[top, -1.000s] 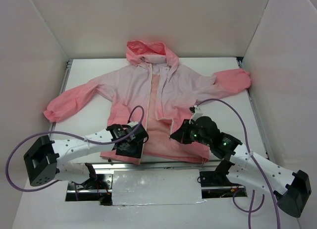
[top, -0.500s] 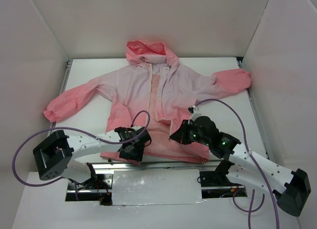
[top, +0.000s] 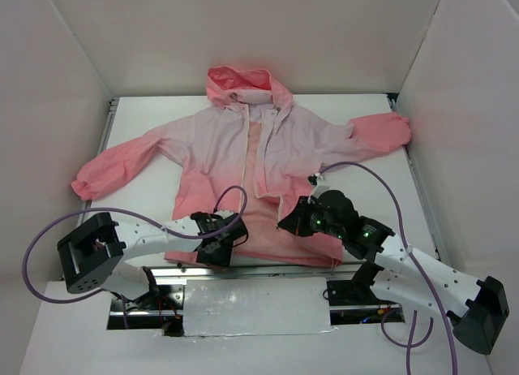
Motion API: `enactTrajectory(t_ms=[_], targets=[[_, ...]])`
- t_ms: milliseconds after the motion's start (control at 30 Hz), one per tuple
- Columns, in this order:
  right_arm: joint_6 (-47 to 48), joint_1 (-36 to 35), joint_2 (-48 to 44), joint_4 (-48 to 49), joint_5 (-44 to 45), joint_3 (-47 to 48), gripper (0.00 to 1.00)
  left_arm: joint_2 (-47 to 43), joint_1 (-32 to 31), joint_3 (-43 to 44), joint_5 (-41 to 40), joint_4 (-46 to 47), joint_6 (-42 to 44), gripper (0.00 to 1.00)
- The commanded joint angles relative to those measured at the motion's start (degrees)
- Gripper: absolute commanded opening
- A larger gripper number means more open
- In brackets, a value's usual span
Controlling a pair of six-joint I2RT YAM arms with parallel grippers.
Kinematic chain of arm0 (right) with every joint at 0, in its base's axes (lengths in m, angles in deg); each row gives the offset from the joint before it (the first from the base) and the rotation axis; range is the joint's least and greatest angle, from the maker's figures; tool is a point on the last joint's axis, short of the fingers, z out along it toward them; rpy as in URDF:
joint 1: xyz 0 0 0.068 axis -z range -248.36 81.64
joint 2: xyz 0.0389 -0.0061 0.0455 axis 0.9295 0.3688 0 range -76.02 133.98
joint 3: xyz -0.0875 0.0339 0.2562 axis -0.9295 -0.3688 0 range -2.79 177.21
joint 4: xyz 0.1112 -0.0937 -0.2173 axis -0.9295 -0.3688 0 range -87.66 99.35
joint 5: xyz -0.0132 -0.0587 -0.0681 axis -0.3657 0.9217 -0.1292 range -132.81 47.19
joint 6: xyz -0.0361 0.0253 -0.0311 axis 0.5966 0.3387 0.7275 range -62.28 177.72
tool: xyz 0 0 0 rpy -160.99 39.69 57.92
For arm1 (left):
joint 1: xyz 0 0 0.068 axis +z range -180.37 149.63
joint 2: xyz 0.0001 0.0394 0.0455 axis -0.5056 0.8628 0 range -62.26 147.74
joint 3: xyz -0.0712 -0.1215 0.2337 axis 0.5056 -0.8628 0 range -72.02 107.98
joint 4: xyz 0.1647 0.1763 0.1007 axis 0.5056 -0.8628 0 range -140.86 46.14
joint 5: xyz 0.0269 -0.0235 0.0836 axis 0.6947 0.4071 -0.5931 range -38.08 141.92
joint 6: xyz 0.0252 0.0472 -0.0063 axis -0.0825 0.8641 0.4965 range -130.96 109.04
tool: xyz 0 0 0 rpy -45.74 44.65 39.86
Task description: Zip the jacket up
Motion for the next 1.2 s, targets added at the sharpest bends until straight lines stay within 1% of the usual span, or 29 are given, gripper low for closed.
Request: enactTrajectory(t_ms=[0,67,100,133,167,200,233,267,300,400,433,467,567,633,667,700,767,800,900,1000,1033,1133,1167], targets=[[0.93,-0.08,-0.37,2.33,0.29,1.40,0.00,4.07,-0.57,-3.13,0.17,4.68,-3.47,0.56],[0.84,-0.08,-0.72,1.98,0.47,1.40,0.00,4.42,-0.48,-2.87,0.17,4.77,-3.30,0.49],[0.93,-0.08,-0.81,1.80,0.64,1.40,0.00,4.51,-0.48,-2.69,0.09,4.77,-3.21,0.42],[0.93,-0.08,-0.98,1.71,0.73,1.31,0.00,4.51,-0.48,-2.43,-0.17,4.68,-2.86,0.30],[0.93,-0.16,-1.16,1.54,0.90,1.23,0.00,4.42,-0.48,-1.82,-0.35,4.33,-2.77,0.25],[0.84,-0.08,-1.25,1.45,0.91,1.22,0.00,4.42,-0.48,-1.38,-0.35,4.07,-2.34,0.25],[0.84,-0.08,-1.42,1.36,0.91,1.22,0.00,4.42,-0.48,-0.94,-0.44,3.72,-1.98,0.11],[0.84,-0.08,-1.42,1.36,0.82,1.22,0.00,4.34,-0.48,0.46,-0.44,3.28,-1.72,0.04],[0.84,-0.08,-1.34,1.36,0.73,1.22,0.00,4.25,-0.48,1.34,-0.44,3.02,-0.85,0.00],[0.93,0.01,-0.99,1.62,-0.06,1.49,0.00,2.23,-0.48,5.73,-0.09,1.96,1.00,0.00],[1.02,0.01,-0.64,1.71,-1.11,1.66,0.00,0.31,-0.39,7.05,-0.09,2.05,1.44,0.00],[1.02,0.01,-0.46,2.06,-1.90,1.66,0.00,-0.66,-0.22,9.94,-0.09,2.13,1.88,0.00],[0.67,0.45,0.07,5.39,-5.76,1.40,0.00,-5.41,1.88,14.52,0.61,5.28,2.68,0.00],[-0.21,0.62,-0.02,6.63,-6.56,1.31,0.00,-8.91,5.39,15.59,1.75,7.92,2.42,0.00],[-0.65,0.63,-0.19,7.16,-7.17,1.40,0.00,-10.07,6.71,15.33,3.41,9.76,1.89,0.00],[-1.52,0.71,-0.37,8.55,-7.53,1.40,0.00,-11.38,8.81,14.72,4.04,14.65,1.71,0.00],[-3.02,0.98,-0.81,11.80,-9.01,1.31,0.00,-14.99,10.32,11.75,4.92,20.65,0.49,0.00],[-3.64,1.15,-0.98,13.12,-9.64,0.96,0.00,-16.04,11.29,10.51,6.49,27.12,0.13,0.00],[-5.75,1.24,-0.90,17.25,-11.21,0.18,0.00,-18.07,11.82,7.77,8.34,35.32,-0.84,0.00],[-7.59,1.33,-2.56,22.62,-12.02,-2.28,0.00,-18.78,11.82,6.63,10.10,38.25,-1.28,0.00],[-7.94,1.24,-3.00,23.67,-11.84,-2.99,0.00,-19.65,11.82,4.71,11.59,42.69,-1.45,0.00],[-8.65,1.24,-4.41,27.28,-11.49,-5.62,0.00,-22.03,11.82,0.41,15.20,49.83,-3.20,0.00],[-8.65,1.33,-4.67,29.64,-11.92,-6.33,0.00,-22.47,11.82,-0.22,15.73,50.47,-4.43,0.00]])
